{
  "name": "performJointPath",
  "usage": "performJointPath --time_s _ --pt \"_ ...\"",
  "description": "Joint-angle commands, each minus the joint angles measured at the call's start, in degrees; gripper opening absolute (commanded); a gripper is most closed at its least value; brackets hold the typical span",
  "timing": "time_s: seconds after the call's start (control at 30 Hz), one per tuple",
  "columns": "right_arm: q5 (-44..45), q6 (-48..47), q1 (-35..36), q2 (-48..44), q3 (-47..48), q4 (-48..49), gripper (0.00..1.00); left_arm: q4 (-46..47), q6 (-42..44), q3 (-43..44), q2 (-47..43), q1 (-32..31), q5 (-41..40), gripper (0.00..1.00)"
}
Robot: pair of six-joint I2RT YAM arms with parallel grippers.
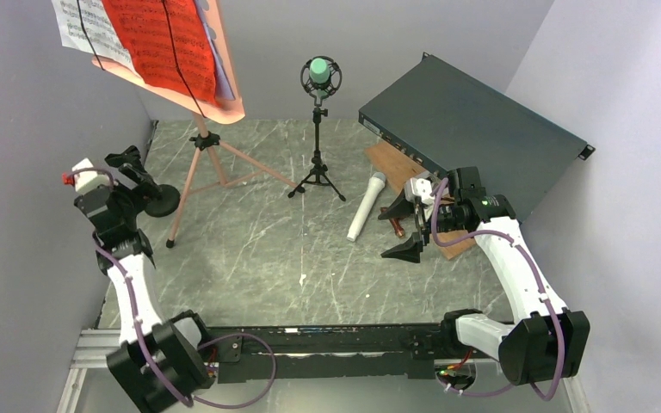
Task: Pack up the instrument practice props
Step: Place the microphone stand at the center of the board, then pick up the microphone stand with the microphone from the center of the board.
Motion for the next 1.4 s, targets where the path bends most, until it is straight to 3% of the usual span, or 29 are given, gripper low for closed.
performJointPath --time_s 0.0,0.13,0.23,0.33,0.57,0.7,0.77,0.97,1.2,1.37 --pt "-0.22 -2.37 -0.52 0.00 -0.37 -0.74 1.00 -15.83 -8.55 -0.25 -8.00 -0.06 8.39 0.99" --pt "-0.08 -2.63 -0.52 0.06 -0.46 -0.83 1.00 -16.06 -6.40 -0.62 -12.47 -1.01 26.28 0.99" --pt "-0.03 -2.68 -0.52 0.35 -0.46 -0.83 1.00 -7.79 -6.96 -2.48 -12.82 -5.02 39.80 0.96" --pt "-0.09 -2.73 -0.52 0.70 -0.46 -0.79 1.00 -5.49 -5.01 -1.69 -11.53 -11.83 42.96 0.96" --pt "-0.02 -2.73 -0.52 1.19 -0.54 -0.62 1.00 -2.14 4.95 1.77 -2.73 -41.91 21.73 0.96" --pt "0.43 -2.56 -0.52 1.10 -0.72 -0.22 1.00 5.61 13.04 4.20 7.03 -56.94 7.87 0.96" --pt "0.33 -2.56 -0.52 1.06 -0.81 -0.24 1.00 12.40 16.85 5.14 13.33 -61.25 2.13 0.96" --pt "0.37 -2.55 -0.53 0.48 -0.99 -0.05 1.00 34.16 19.29 10.75 30.11 -62.02 -0.39 0.93" --pt "0.67 -2.94 -0.52 -0.21 -0.99 -0.32 1.00 35.44 21.93 23.09 42.01 -61.71 -6.99 0.90" --pt "0.55 -3.42 -0.44 0.04 -0.81 -0.74 1.00 33.48 23.60 30.45 46.56 -61.23 -7.90 0.82"
